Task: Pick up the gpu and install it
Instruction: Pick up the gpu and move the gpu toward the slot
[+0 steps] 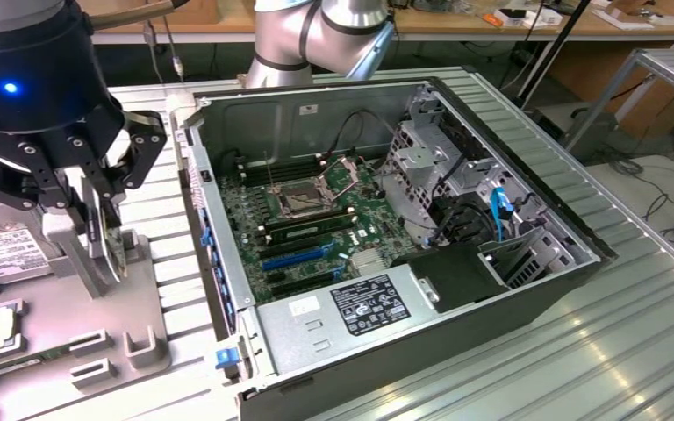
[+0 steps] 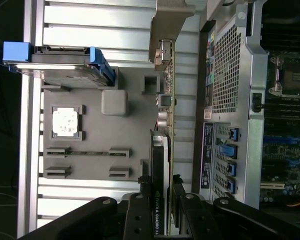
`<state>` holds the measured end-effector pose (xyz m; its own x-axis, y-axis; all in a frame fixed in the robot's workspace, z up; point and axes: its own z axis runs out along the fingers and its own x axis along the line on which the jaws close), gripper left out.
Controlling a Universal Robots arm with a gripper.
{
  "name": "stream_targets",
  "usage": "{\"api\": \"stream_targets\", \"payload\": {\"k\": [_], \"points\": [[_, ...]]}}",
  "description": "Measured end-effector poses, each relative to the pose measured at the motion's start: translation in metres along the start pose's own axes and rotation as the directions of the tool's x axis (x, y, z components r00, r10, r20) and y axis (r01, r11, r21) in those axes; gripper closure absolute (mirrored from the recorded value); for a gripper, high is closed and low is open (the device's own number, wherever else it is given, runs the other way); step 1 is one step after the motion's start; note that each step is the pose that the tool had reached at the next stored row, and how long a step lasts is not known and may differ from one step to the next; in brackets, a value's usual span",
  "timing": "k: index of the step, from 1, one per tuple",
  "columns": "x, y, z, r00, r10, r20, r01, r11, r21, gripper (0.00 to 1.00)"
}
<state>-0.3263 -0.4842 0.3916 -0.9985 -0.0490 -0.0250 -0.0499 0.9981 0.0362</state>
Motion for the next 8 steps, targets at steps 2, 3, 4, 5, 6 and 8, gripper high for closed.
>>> {"api": "stream_targets", "payload": {"k": [2, 3, 4, 5, 6, 8], "points": [[-0.0025, -0.0001, 0.0, 1.0, 0.0, -0.0001, 0.0, 1.0, 0.0, 0.73], [-0.0038, -0.0002, 0.0, 1.0, 0.0, -0.0001, 0.0, 1.0, 0.0, 0.73], [-0.0055, -0.0003, 0.0001, 1.0, 0.0, 0.0, 0.0, 1.0, 0.0, 0.73], [-0.0058, -0.0003, -0.0002, 1.0, 0.0, -0.0002, 0.0, 1.0, 0.0001, 0.73], [-0.0058, -0.0002, -0.0011, 1.0, 0.0, -0.0003, 0.0, 1.0, 0.0002, 0.73], [-0.0061, -0.0001, -0.0049, 1.0, 0.0, -0.0003, 0.0, 1.0, 0.0001, 0.73]]}}
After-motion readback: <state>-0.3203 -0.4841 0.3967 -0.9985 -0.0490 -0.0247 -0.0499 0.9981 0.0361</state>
